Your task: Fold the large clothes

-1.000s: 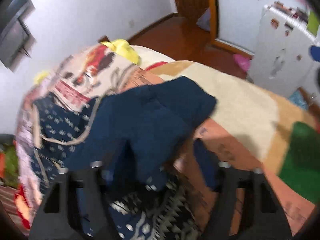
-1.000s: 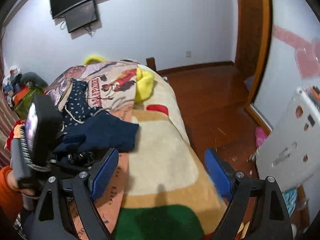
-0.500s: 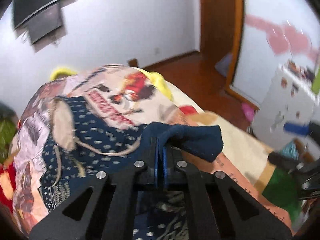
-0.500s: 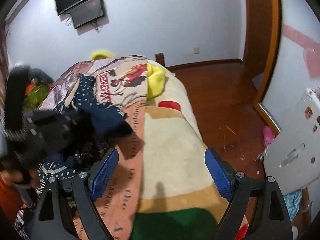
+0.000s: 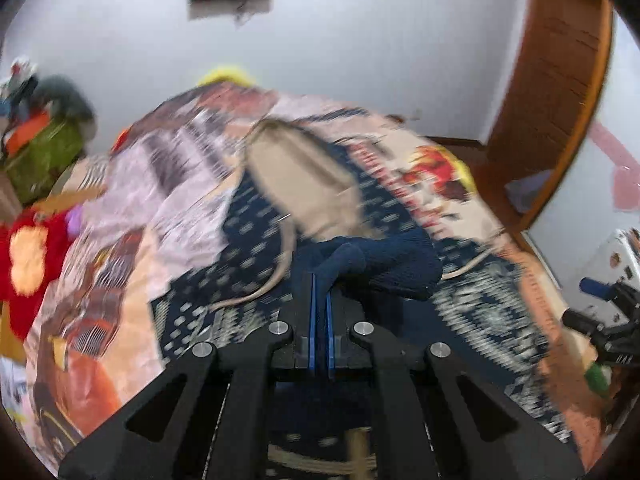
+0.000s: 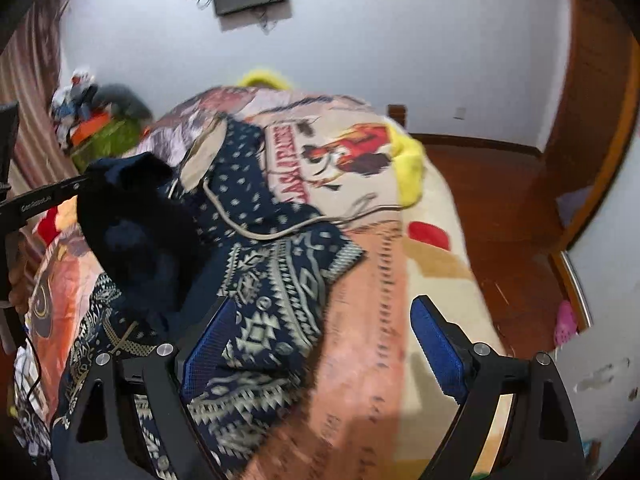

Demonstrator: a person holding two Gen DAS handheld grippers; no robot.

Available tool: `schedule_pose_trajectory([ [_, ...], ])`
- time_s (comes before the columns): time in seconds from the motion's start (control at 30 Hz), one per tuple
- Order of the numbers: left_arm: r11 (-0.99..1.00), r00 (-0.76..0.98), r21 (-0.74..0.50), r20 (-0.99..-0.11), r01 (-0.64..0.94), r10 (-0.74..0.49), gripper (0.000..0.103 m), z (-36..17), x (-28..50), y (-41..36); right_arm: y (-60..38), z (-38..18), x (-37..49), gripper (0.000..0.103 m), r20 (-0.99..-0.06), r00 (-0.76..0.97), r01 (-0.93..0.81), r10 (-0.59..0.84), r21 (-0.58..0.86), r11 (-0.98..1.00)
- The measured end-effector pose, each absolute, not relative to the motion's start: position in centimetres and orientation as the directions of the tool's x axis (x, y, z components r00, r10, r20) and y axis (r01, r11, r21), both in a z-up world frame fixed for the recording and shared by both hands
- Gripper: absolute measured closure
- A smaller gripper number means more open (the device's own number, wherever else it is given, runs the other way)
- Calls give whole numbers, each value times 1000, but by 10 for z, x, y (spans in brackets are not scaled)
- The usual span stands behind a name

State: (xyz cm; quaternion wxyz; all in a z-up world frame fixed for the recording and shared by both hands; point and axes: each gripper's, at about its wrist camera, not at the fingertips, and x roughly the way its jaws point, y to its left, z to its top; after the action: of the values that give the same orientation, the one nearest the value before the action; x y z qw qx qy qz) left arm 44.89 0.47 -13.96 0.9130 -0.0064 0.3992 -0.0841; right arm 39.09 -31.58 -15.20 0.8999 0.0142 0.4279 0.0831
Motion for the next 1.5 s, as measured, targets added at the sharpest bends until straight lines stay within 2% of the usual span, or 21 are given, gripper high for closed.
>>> schedule_pose_trajectory([
  [0.23,991,578,-133,-807,21,-121,99,-203,459,75,-276,-195,440,15,-866,480,-169,139,64,983],
  [0.4,991,502,-133,-857,-2,-114,99,-245,455,99,-252,-232,452,15,-922,376,-231,95,6,973],
  [0.5,991,461,-136,-878,11,-126,98,-264,450,104,-243,-240,450,7,-921,382,-275,80,-31,961],
  [0.7,986,448,-168,-880,20,-159,98,-280,433,109,-241,-242,453,3,-927,365,-279,82,-25,960],
  [0.77,981,447,-195,-876,19,-182,97,-280,428,113,-240,-239,455,3,-932,353,-277,80,-22,961],
  [0.9,980,435,-198,-884,-12,-173,82,-274,419,123,-236,-220,452,3,-914,389,-276,119,7,961],
  [1.1,998,447,-58,-894,-21,-42,80,-255,404,132,-217,-237,455,3,-928,367,-315,70,-53,948],
  [1.27,1000,471,-7,-882,16,-14,77,-230,404,138,-209,-233,454,2,-922,383,-363,56,-95,927],
  [1.37,1000,511,-23,-859,17,-29,69,-208,418,136,-209,-212,463,2,-905,415,-360,91,-71,930],
  [1.5,998,589,-66,-806,3,-55,52,-177,446,125,-205,-175,482,2,-847,517,-334,124,-66,940],
])
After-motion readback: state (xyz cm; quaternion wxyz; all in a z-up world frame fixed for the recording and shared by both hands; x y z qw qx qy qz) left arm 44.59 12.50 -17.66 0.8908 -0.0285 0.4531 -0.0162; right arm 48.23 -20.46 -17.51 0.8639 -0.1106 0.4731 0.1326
